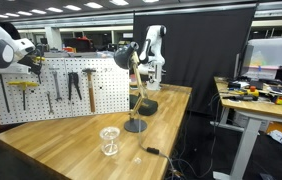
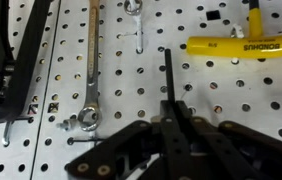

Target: Take a T-handle from the wall organizer and put it on the table

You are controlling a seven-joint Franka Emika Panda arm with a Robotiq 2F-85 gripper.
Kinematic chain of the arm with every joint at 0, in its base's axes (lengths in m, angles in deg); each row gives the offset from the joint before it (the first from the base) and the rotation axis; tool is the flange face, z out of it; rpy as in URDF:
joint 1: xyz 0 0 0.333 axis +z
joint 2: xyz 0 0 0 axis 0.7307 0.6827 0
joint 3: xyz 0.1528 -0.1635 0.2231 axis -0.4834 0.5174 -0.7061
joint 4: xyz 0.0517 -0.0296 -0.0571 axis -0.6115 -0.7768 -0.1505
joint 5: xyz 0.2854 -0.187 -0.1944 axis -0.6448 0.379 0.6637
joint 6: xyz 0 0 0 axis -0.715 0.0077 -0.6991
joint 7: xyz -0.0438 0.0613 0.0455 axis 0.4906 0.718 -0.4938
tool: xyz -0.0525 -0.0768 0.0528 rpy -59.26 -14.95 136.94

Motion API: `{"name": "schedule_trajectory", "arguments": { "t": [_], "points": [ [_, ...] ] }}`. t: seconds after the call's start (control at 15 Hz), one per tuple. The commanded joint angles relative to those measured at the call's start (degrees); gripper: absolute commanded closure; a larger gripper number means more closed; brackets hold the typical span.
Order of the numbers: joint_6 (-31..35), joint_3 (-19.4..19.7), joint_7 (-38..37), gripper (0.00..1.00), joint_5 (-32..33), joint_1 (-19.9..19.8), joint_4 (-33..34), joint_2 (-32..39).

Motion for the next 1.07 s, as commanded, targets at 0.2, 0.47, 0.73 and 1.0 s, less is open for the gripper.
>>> {"name": "schedule_trajectory", "arguments": {
  "t": [0.2,0.47,0.73,1.0],
  "points": [
    [0.0,5.7,3.8,0.98,-5.1,6.4,-13.2,-11.2],
    [0.0,11.8,15.0,0.98,-18.6,10.4,-16.4,-13.5],
    [0.0,16.9,26.8,0.98,-35.6,13.4,-14.4,-11.4],
    [1.2,20.2,31.6,0.98,-49.9,19.1,-17.5,-6.7]
  ]
}}
